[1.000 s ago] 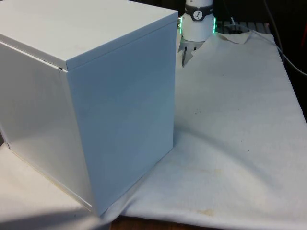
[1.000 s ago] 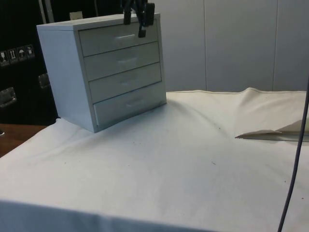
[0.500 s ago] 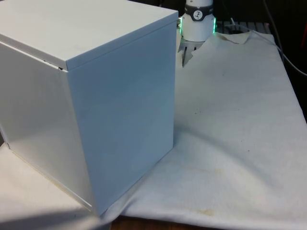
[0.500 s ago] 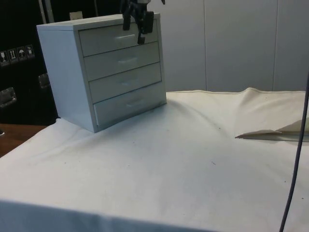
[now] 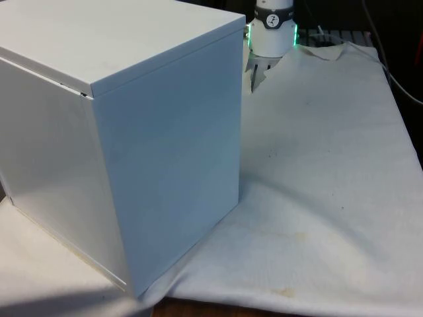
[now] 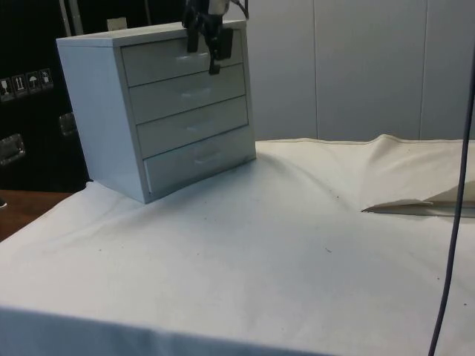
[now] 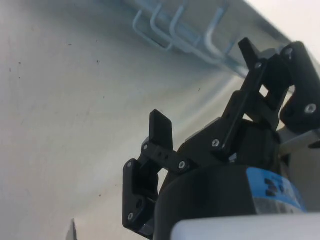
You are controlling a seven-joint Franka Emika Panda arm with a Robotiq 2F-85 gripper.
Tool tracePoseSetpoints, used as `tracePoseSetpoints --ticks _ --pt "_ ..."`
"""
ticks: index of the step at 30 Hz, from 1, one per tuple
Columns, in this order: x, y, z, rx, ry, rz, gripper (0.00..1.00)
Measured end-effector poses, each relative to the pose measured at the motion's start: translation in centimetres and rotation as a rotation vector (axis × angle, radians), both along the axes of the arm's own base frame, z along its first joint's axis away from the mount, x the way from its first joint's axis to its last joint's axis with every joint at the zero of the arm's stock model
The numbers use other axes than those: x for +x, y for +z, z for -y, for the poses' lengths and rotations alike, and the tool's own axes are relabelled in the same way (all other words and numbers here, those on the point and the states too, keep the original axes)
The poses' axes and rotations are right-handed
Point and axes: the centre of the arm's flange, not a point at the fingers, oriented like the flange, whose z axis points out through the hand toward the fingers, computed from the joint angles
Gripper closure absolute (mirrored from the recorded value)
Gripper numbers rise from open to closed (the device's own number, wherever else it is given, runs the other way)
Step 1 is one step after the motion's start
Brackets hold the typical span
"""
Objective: Open the drawer, then close it.
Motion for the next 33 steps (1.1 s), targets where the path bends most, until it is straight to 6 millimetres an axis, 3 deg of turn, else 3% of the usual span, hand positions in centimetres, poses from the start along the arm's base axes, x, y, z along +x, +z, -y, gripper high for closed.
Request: tracePoseSetpoints --ticks 12,33 --pt "0.3 -0.4 0.0 -0.006 0.006 0.034 0.0" --pt "-0.6 -1.7 -2.0 -0.05 0.03 0.131 0.0"
